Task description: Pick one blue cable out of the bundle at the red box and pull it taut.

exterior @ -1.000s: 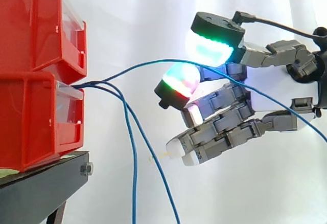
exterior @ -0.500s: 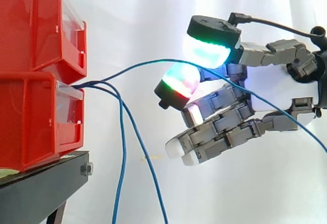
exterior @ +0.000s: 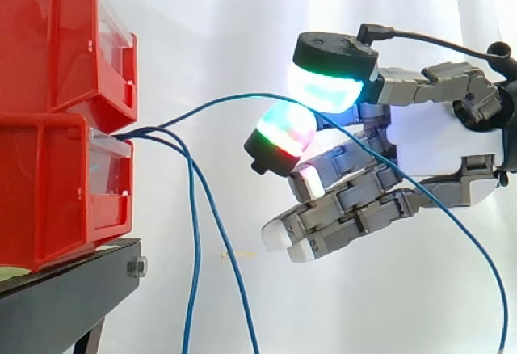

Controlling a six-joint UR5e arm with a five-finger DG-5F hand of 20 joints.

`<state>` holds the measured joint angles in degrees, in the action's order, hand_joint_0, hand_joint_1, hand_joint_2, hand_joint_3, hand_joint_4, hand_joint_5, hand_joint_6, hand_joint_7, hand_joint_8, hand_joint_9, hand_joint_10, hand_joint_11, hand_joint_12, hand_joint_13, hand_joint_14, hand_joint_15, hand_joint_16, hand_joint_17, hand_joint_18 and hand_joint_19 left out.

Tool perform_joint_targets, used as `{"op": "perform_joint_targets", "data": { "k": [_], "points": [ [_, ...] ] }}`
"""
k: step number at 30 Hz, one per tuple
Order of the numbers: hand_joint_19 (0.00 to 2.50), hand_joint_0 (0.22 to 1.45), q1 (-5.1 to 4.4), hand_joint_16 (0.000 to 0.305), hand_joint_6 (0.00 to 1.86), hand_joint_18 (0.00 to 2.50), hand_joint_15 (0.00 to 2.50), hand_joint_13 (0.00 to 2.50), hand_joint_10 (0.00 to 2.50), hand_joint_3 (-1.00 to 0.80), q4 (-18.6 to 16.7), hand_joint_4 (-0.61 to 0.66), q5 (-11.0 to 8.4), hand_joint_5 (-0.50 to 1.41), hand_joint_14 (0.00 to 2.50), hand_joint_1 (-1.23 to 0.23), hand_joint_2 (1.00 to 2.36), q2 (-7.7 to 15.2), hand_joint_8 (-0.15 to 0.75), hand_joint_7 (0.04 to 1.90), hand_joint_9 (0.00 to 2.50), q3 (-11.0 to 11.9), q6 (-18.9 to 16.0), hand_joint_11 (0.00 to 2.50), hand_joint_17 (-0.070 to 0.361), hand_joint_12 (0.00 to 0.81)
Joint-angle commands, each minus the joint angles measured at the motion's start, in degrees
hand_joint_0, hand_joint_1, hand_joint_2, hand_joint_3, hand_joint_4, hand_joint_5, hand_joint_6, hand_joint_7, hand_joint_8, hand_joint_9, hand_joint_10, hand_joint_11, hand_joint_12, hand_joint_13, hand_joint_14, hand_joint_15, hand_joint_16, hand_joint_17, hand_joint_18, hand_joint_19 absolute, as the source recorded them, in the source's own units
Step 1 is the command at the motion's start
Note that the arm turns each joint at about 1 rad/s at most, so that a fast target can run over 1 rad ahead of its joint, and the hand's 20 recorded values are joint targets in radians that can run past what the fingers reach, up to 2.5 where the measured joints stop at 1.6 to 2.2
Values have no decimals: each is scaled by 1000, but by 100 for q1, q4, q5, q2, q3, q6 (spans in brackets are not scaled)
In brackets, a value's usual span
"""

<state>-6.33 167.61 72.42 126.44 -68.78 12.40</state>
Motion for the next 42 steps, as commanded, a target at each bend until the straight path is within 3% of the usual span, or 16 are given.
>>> {"op": "perform_joint_targets", "data": {
  "k": [1,9,11,18,28,35,42],
  "points": [
    [120,623,0,50,946,408,320,522,7,-81,0,-163,0,-191,12,-696,1023,3,238,1000,864,-4,-9,1066,112,372],
    [114,648,-9,49,946,434,317,549,10,-44,0,-263,0,-185,10,-722,1024,3,230,1135,904,5,-9,1060,110,365],
    [120,661,-9,49,959,441,315,552,11,-67,0,-261,-9,-193,10,-730,1024,3,229,1082,906,5,-44,1066,109,364],
    [124,639,-9,49,935,429,321,540,11,-358,44,-34,-9,-200,12,-737,1010,3,241,911,869,-4,-308,1043,111,367],
    [139,585,-9,50,921,420,329,530,12,-485,79,24,-9,-196,11,-641,1001,3,255,897,861,-4,-317,1031,112,378],
    [139,584,-9,50,917,420,328,532,12,-478,88,29,-9,-195,10,-639,1001,-6,258,902,859,-4,-317,1031,113,381],
    [134,617,-9,49,926,425,319,537,13,-320,88,0,-9,-190,10,-670,1013,-6,264,938,859,-4,-317,1038,111,379]
  ]
}}
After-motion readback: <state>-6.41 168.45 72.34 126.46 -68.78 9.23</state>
